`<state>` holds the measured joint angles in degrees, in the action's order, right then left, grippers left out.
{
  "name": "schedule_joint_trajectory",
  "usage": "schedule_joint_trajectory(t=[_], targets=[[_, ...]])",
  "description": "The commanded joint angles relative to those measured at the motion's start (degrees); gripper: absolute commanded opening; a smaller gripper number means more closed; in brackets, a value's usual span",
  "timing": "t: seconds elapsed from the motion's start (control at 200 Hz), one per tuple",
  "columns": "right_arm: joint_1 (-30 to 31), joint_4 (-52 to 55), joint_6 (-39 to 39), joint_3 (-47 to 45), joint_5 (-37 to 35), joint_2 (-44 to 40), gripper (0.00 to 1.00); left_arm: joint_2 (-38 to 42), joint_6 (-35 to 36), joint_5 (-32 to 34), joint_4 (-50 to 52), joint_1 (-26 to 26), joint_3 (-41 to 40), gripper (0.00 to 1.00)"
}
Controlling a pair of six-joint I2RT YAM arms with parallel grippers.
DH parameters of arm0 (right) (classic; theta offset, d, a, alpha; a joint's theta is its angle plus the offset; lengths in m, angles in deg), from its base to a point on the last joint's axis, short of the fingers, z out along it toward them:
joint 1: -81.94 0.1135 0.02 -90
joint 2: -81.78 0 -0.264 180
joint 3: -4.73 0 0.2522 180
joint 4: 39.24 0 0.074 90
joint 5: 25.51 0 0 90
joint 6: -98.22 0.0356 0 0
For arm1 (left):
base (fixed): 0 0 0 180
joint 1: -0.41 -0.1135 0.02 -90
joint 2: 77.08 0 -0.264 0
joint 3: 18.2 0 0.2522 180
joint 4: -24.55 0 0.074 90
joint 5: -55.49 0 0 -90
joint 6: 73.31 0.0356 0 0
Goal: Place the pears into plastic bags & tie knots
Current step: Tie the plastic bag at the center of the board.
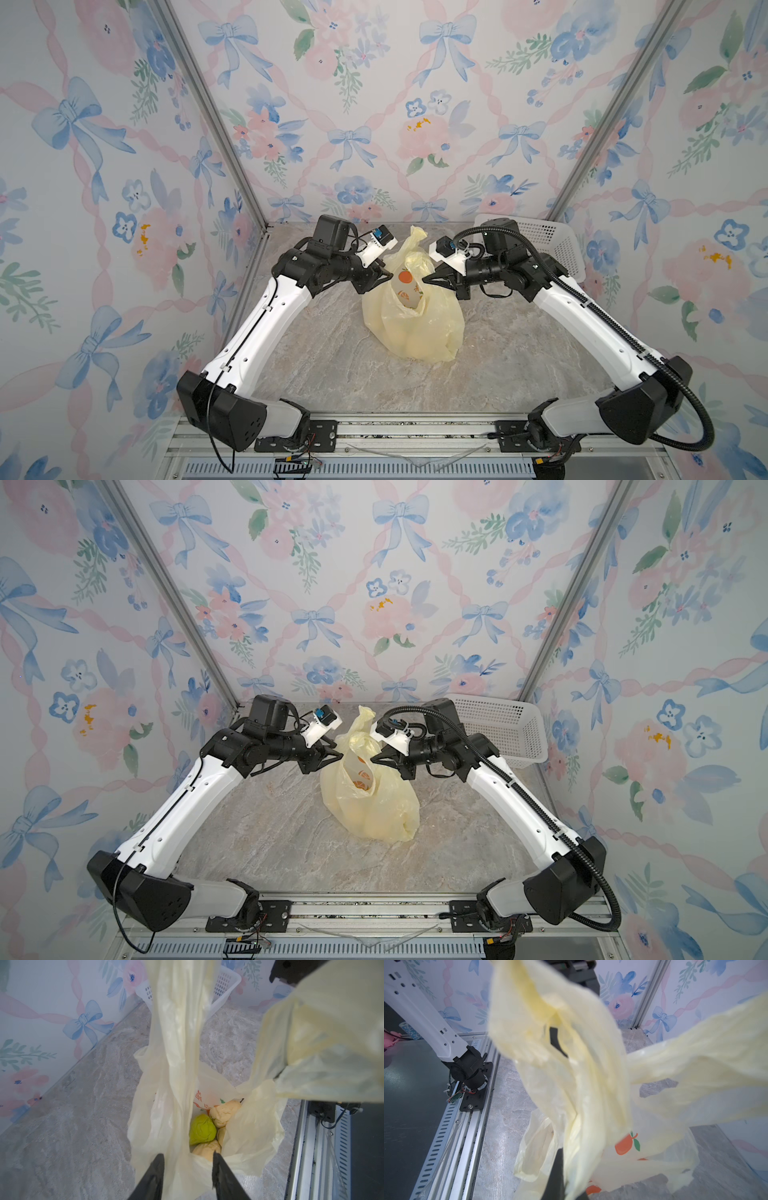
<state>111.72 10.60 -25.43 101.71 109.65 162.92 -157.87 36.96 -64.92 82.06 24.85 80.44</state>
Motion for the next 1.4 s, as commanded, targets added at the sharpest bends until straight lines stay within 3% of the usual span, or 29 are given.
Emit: schedule_joint_trajectory(t=[0.0, 0.125, 0.31, 0.5, 0.86, 1.015, 1.275, 1.315, 1.395], targets=[[0.1, 5.9, -4.7, 3.9, 3.7, 1.3, 0.00, -3.8, -0.5, -6.3, -2.5, 0.9, 0.3, 0.35], [0.7, 3.8, -1.9, 5.6, 0.9, 3.7, 0.00, -4.4, 0.6, -7.8, -2.4, 0.9, -0.1, 0.35], [2.9, 1.1, 3.1, 6.6, -5.0, 6.4, 0.00, 0.0, 1.5, -6.9, -2.5, -2.8, -0.8, 0.60], [4.0, 0.4, 3.8, 5.9, -5.7, 6.9, 0.00, 2.8, 2.6, -7.7, -2.5, -5.1, -0.1, 0.76], [4.1, 0.6, 3.5, 5.3, -4.5, 5.8, 0.00, -0.4, 5.4, -21.0, -2.5, -4.0, 5.2, 0.90], [4.1, 0.7, 3.2, 4.6, -2.7, 5.2, 0.00, -2.2, 6.4, -22.8, -2.5, -3.7, 8.3, 0.81], [4.2, 0.8, 4.4, 4.7, -4.0, 3.8, 0.02, -4.6, 7.5, -25.2, -2.5, -3.7, 9.5, 0.19], [4.1, 0.8, 5.1, 4.7, -4.6, 3.1, 0.08, -4.7, 7.7, -25.2, -2.4, -3.7, 9.4, 0.09], [2.8, -0.7, 9.7, 4.4, -5.6, 0.9, 0.43, -4.8, 7.6, -25.1, -2.5, -3.7, 9.5, 0.00]])
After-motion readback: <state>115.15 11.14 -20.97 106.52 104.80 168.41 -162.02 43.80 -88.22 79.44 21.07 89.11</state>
